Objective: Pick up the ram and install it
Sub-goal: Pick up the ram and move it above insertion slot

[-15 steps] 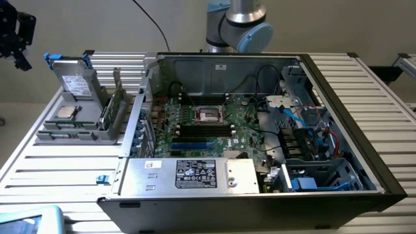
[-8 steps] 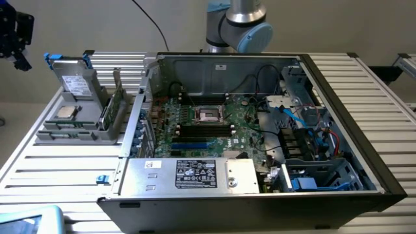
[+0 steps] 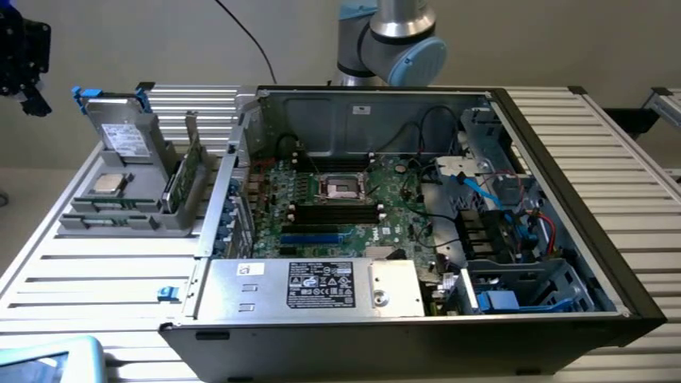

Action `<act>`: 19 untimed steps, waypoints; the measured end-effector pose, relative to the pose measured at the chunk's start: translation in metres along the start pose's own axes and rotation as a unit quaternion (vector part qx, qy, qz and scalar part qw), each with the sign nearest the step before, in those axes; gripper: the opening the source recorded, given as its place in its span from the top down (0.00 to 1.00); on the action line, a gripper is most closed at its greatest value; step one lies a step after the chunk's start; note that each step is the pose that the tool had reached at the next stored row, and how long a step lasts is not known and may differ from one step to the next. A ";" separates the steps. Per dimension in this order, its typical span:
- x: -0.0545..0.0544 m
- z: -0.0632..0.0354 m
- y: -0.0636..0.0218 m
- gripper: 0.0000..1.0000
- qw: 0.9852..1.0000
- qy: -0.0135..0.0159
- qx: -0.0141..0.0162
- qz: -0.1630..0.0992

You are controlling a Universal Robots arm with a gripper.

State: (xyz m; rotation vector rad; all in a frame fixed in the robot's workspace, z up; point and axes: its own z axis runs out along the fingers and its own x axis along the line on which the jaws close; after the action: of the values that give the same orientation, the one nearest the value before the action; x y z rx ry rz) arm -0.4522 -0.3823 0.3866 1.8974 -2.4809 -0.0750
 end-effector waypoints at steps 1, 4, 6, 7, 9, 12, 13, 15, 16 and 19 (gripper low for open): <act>0.000 0.0001 0.0000 0.89 1.000 0.000 0.000 -0.009; 0.000 0.0003 0.0000 0.89 0.999 0.002 -0.001 -0.036; 0.000 0.0003 0.0000 0.89 0.999 0.003 -0.001 -0.054; 0.000 0.0004 0.0000 0.89 0.998 0.003 -0.001 -0.063; 0.000 0.0004 0.0000 0.89 0.997 0.004 -0.001 -0.081; 0.000 0.0004 0.0000 0.89 0.996 0.004 -0.001 -0.086; 0.000 0.0004 0.0000 0.89 0.996 0.004 -0.001 -0.086; 0.000 0.0004 0.0000 0.89 0.996 0.004 -0.001 -0.086; 0.000 0.0004 0.0000 0.89 0.996 0.004 -0.001 -0.086; 0.000 0.0004 0.0000 0.89 0.996 0.004 -0.001 -0.088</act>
State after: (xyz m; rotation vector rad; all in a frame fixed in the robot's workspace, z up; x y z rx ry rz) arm -0.4522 -0.3823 0.3862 2.1055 -2.3011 -0.0723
